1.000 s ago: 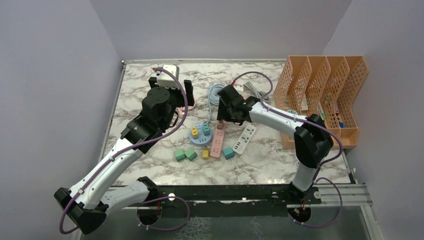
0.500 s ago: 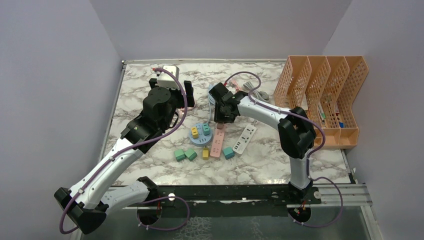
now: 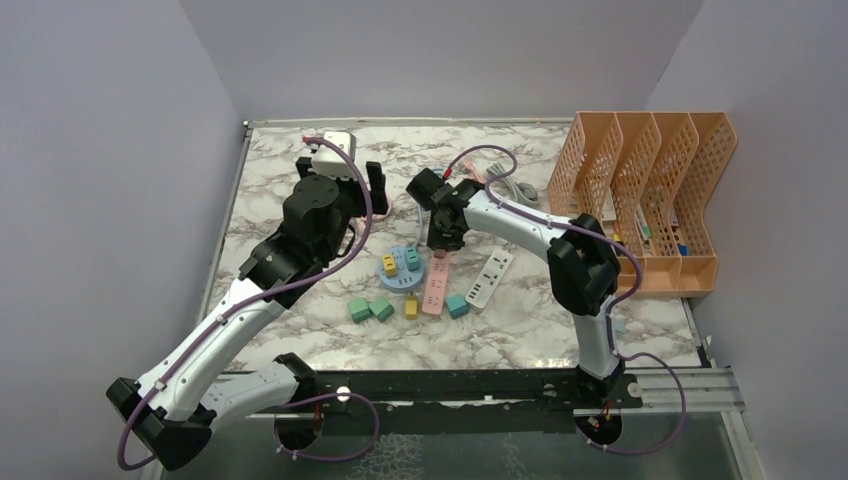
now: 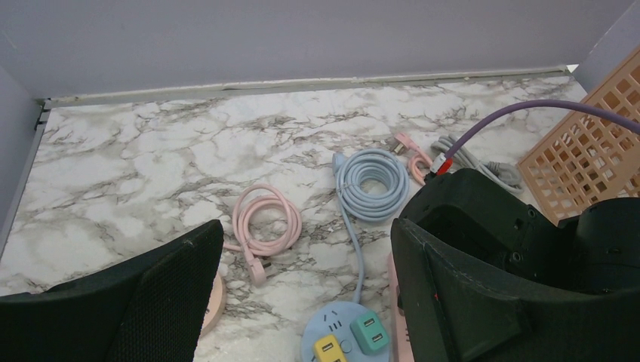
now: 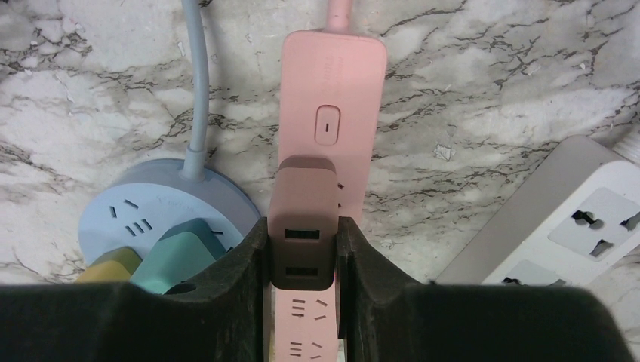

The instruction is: Insert the plug

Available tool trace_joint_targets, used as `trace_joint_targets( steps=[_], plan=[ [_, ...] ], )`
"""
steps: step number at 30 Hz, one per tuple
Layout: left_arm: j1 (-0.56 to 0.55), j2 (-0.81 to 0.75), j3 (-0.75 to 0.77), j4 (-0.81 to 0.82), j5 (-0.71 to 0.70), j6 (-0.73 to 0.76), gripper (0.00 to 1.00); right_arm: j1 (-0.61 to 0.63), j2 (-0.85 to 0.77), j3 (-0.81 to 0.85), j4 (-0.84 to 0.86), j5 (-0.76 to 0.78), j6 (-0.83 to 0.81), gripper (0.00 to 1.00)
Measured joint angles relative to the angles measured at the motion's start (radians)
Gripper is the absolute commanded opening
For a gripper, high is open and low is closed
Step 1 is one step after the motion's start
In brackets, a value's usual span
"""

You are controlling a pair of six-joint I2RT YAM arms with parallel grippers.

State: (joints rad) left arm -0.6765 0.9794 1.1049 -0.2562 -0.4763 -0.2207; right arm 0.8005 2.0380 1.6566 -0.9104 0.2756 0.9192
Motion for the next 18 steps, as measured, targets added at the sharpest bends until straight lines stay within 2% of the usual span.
trace_joint_targets(
  steps=[2, 10, 18],
  plan=[
    [0.000, -0.006, -0.002, 0.000, 0.000, 0.004, 0.84, 0.000, 0.007, 0.010, -0.008, -0.003, 0.007, 0.01],
    [0.000, -0.026, -0.022, 0.001, -0.004, 0.018, 0.84, 0.006, 0.048, 0.056, -0.045, 0.004, 0.020, 0.01],
    [0.000, -0.032, -0.041, 0.004, -0.011, 0.037, 0.84, 0.040, 0.101, 0.086, -0.082, 0.080, 0.039, 0.01]
  ],
)
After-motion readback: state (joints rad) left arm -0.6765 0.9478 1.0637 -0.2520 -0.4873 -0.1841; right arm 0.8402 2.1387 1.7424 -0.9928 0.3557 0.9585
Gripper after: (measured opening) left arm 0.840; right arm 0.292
